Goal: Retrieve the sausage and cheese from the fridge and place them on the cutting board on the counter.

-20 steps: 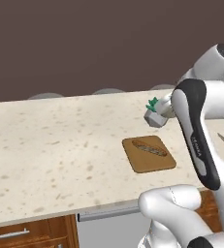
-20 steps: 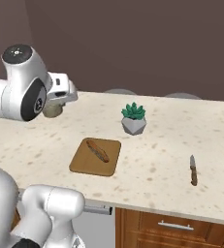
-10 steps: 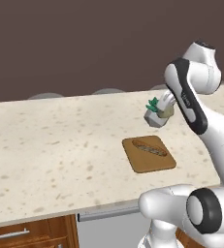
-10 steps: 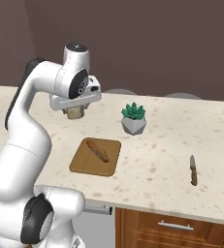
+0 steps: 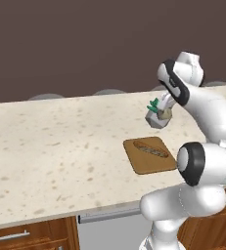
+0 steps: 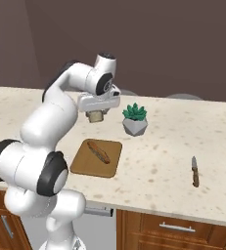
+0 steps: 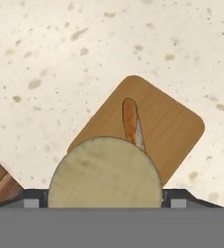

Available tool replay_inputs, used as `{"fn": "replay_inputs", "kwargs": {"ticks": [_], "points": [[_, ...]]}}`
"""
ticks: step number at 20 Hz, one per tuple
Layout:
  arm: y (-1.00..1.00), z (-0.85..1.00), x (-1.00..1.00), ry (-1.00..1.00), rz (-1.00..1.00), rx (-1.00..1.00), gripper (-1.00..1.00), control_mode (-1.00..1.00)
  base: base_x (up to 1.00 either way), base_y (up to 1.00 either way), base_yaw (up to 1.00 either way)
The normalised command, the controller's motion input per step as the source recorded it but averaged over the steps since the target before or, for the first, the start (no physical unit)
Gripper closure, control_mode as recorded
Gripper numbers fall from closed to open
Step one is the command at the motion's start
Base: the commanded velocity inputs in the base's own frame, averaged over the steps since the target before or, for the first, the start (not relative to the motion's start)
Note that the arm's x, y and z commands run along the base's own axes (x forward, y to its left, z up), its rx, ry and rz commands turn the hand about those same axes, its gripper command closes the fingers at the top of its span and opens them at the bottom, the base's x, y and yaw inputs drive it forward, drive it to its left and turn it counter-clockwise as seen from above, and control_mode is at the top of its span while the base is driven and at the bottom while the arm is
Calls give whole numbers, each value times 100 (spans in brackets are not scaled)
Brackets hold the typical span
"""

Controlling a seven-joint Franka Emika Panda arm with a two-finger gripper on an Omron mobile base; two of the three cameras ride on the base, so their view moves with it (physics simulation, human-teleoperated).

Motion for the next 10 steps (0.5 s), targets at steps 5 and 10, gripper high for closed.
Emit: {"fn": "replay_inputs", "kwargs": {"ticks": [5,10], "points": [[-13,-66,74,5,0,0,100,-100,0,0,0],[-12,-62,56,2,0,0,100,-100,0,0,0]]}}
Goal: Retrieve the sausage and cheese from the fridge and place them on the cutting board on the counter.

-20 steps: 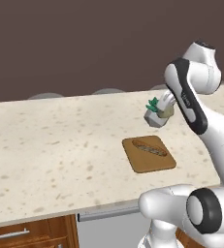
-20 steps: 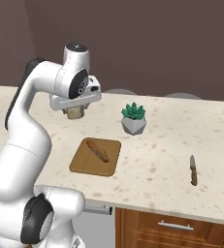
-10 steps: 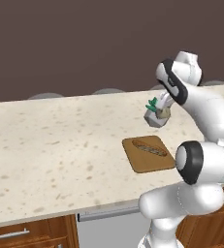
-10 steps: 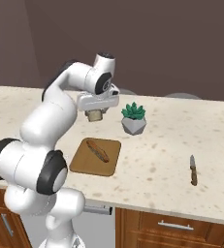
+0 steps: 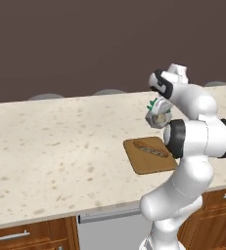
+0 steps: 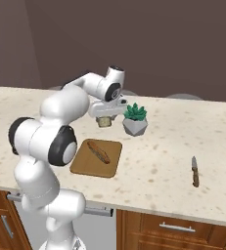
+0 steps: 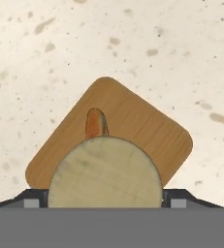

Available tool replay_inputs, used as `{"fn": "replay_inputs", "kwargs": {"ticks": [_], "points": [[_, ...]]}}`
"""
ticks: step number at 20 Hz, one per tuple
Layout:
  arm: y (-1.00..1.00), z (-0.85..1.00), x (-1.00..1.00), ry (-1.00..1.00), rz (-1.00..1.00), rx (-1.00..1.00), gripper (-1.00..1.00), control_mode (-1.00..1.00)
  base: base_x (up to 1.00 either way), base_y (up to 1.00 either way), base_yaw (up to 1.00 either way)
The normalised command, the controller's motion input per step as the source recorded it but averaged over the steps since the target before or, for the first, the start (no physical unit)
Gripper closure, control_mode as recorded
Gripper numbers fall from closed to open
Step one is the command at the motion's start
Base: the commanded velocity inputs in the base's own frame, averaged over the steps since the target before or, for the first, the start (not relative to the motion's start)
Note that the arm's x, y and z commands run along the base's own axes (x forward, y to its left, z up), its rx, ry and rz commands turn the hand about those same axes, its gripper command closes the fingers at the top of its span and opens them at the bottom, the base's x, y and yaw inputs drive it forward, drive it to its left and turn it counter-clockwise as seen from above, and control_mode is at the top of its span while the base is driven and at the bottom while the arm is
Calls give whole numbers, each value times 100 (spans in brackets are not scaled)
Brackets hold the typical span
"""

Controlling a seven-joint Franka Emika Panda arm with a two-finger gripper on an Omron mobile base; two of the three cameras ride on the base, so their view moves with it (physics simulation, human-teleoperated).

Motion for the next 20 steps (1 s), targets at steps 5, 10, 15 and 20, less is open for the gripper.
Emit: {"fn": "replay_inputs", "kwargs": {"ticks": [5,10,15,20], "points": [[-12,-50,31,1,0,0,100,-100,0,0,0],[0,-41,0,0,0,0,100,-100,0,0,0],[0,-42,9,0,0,0,100,-100,0,0,0],[0,-41,15,0,0,0,100,-100,0,0,0]]}}
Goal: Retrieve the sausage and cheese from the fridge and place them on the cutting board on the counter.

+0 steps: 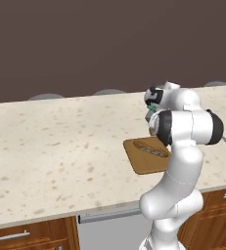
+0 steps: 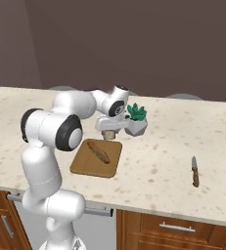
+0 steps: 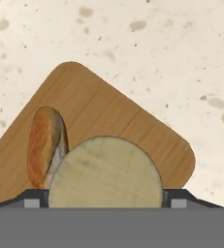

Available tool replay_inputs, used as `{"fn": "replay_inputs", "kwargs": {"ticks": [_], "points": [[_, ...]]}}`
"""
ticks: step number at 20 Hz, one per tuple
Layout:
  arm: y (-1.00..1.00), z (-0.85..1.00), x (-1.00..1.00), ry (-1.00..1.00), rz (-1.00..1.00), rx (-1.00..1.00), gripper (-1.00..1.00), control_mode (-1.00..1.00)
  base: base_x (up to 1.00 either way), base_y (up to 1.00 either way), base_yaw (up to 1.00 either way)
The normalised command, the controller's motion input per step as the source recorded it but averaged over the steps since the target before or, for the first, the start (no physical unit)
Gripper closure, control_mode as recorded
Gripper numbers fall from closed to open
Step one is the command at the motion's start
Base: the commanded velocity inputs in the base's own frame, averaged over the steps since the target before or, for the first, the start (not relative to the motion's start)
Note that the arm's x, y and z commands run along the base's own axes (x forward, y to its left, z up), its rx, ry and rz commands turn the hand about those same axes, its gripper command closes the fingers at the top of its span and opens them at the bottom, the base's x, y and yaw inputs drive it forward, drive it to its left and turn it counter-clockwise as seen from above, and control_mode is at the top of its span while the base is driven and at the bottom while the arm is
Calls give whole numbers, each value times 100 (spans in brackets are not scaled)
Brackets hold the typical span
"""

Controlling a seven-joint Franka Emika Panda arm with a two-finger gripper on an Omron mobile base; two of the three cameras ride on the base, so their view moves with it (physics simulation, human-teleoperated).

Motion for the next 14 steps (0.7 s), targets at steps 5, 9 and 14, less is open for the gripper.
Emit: {"fn": "replay_inputs", "kwargs": {"ticks": [5,9,14], "points": [[0,-38,22,0,0,0,100,-100,0,0,0],[0,-30,12,0,0,0,100,-100,0,0,0],[0,-27,3,0,0,0,100,-100,0,0,0]]}}
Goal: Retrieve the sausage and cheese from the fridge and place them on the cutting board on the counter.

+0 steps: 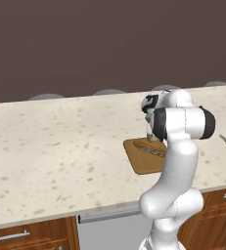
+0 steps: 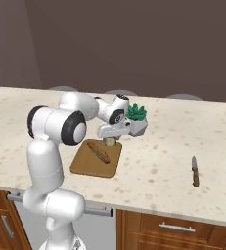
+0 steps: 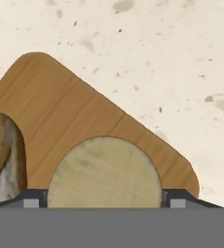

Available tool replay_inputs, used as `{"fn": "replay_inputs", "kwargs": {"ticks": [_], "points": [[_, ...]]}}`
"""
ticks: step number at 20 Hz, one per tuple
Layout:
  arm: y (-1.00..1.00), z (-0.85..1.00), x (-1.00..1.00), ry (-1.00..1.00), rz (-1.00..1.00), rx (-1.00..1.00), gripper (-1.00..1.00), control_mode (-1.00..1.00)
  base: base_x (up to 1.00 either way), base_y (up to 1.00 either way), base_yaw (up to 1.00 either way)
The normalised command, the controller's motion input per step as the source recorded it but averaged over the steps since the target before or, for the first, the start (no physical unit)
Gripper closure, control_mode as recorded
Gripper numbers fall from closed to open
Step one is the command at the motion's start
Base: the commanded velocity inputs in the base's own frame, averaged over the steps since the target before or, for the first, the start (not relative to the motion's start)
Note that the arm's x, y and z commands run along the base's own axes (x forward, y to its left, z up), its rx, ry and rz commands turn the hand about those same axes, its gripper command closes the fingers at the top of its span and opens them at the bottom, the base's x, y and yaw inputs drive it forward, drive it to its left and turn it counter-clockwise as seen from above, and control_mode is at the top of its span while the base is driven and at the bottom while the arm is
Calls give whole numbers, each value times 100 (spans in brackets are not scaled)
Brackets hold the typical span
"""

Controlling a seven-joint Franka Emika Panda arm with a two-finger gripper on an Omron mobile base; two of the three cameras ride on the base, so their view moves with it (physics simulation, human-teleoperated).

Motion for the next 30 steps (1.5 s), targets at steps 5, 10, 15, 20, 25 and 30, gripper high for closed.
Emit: {"fn": "replay_inputs", "kwargs": {"ticks": [5,10,15,20,25,30], "points": [[0,-16,1,-1,0,0,-100,-100,0,0,0],[-1,1,-27,-11,0,0,-100,-100,0,0,0],[11,3,-46,-16,0,-1,-100,-100,0,0,0],[42,66,1,-23,0,0,-100,-100,0,0,0],[15,100,-1,-7,-10,3,-100,-100,0,0,0],[11,93,-20,12,-46,8,-100,-100,0,0,0]]}}
